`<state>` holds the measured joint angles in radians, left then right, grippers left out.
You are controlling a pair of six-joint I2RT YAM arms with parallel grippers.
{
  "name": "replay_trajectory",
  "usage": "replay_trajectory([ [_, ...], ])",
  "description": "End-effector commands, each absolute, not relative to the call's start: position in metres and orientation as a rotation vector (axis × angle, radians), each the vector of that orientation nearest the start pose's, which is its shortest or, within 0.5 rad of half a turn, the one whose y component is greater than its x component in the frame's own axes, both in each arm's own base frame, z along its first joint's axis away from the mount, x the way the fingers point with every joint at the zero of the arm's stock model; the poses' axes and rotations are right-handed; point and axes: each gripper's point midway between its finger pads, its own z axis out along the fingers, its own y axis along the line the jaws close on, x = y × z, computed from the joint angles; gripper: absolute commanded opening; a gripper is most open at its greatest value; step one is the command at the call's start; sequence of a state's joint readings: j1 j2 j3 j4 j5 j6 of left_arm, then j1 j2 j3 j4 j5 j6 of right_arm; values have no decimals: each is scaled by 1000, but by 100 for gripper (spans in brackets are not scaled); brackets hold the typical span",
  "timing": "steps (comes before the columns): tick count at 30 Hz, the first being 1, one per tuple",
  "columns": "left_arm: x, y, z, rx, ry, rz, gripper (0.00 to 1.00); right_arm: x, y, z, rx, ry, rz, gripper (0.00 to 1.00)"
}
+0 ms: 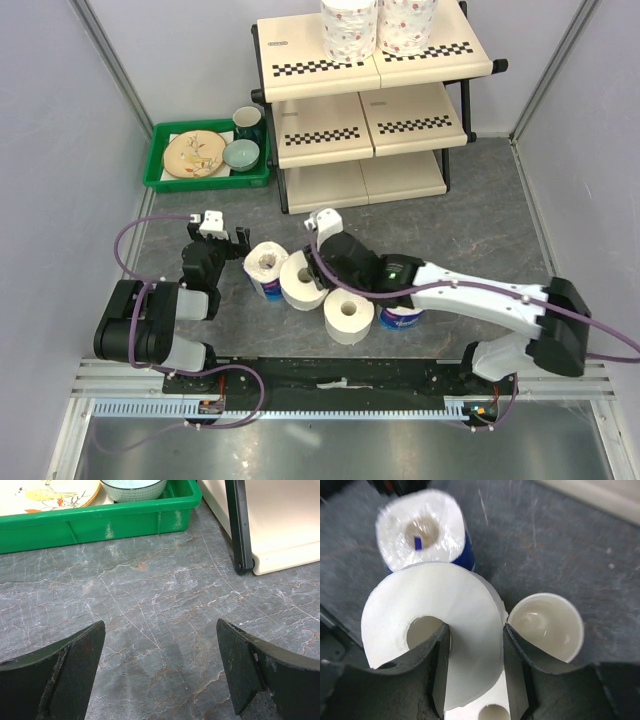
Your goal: Place and organize the paper towels onto the shelf
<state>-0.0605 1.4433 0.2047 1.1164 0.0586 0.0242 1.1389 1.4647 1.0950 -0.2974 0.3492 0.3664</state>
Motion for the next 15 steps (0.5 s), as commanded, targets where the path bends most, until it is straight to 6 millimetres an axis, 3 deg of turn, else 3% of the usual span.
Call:
replay_trajectory([
  [1, 370, -32, 107, 138, 1633, -68, 100, 236, 342, 303, -407, 1845, 612, 41],
  [4, 370, -32, 107, 139, 1633, -67, 100, 249, 319, 340, -309, 1775, 595, 41],
  [7, 370, -32, 107, 138, 1633, -66, 100, 269, 291, 363, -204, 1726, 498, 40],
  [10, 370, -32, 107, 138, 1633, -66, 100, 291, 270, 379, -111, 1698, 436, 38],
  [13, 370, -32, 107, 139, 1634, -67, 100, 325, 242, 391, -8, 1673, 363, 38],
  [15, 370, -33, 107, 139, 1634, -70, 100, 341, 235, 396, 25, 1660, 330, 37],
])
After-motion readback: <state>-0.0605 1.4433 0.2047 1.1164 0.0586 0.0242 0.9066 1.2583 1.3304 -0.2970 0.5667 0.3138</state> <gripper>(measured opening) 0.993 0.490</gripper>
